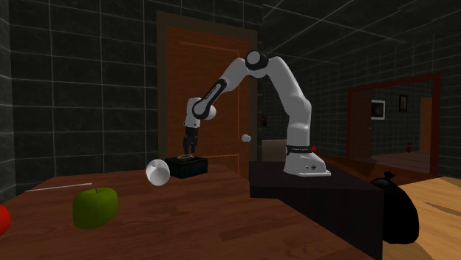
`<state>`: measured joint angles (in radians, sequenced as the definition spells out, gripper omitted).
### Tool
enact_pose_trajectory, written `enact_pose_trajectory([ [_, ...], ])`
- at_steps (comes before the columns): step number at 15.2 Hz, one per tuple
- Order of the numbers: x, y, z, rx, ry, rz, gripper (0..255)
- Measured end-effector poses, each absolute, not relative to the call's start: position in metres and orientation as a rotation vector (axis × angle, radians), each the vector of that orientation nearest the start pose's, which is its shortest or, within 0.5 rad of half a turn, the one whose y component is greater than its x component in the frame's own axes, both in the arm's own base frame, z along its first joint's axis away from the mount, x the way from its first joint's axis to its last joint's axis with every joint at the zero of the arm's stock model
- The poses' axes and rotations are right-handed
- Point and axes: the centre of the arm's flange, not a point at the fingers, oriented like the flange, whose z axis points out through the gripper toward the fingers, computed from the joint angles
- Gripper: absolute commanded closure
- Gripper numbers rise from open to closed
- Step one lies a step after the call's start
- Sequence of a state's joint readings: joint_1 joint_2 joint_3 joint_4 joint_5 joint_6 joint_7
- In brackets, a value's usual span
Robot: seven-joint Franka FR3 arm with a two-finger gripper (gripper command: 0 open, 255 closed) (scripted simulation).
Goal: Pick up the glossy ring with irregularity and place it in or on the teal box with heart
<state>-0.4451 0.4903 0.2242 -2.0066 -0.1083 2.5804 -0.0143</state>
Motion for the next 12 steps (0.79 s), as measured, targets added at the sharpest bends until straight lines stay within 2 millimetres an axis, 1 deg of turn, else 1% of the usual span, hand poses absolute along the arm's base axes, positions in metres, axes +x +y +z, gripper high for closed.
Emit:
enact_pose_trajectory([
  [1,0.601,-0.137,0.223,-3.099,0.230,-0.160,0],
  [2,0.600,-0.138,0.230,-3.099,0.230,-0.160,0],
  [4,0.600,-0.138,0.252,-3.099,0.231,-0.162,0],
  [5,0.596,-0.139,0.265,-3.099,0.230,-0.161,0],
  [6,0.597,-0.138,0.269,-3.099,0.230,-0.163,0],
  [12,0.595,-0.138,0.273,-3.099,0.230,-0.161,0],
])
